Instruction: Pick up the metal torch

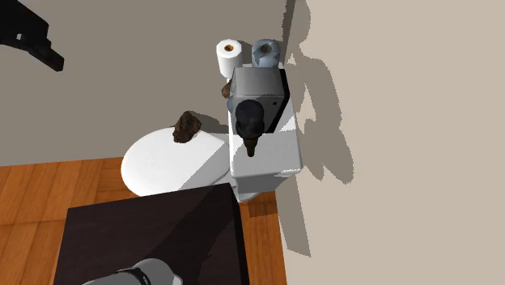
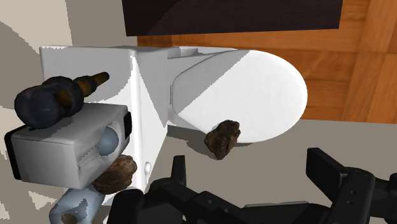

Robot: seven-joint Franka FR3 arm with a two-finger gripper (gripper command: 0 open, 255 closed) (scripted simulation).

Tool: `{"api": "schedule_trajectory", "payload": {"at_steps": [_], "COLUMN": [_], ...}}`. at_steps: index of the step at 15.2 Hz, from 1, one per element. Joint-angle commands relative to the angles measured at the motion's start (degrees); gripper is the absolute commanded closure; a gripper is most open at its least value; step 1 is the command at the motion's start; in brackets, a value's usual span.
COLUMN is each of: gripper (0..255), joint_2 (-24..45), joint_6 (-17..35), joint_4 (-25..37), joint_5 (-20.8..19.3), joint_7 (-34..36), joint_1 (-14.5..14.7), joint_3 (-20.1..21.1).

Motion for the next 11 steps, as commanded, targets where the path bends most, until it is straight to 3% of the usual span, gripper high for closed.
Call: {"api": "schedule_trajectory", "payload": {"at_steps": [1, 11], "gripper": [0, 0], "joint_2": [0.0, 2.8], "joint_6": [0.0, 10.5], "joint_4": [0.0, -6.8], "joint_5": [0.0, -6.4], "joint_7": [0.0, -10.0], "joint_1": [0.0, -4.7], "joint_3": [0.0, -12.3]}}
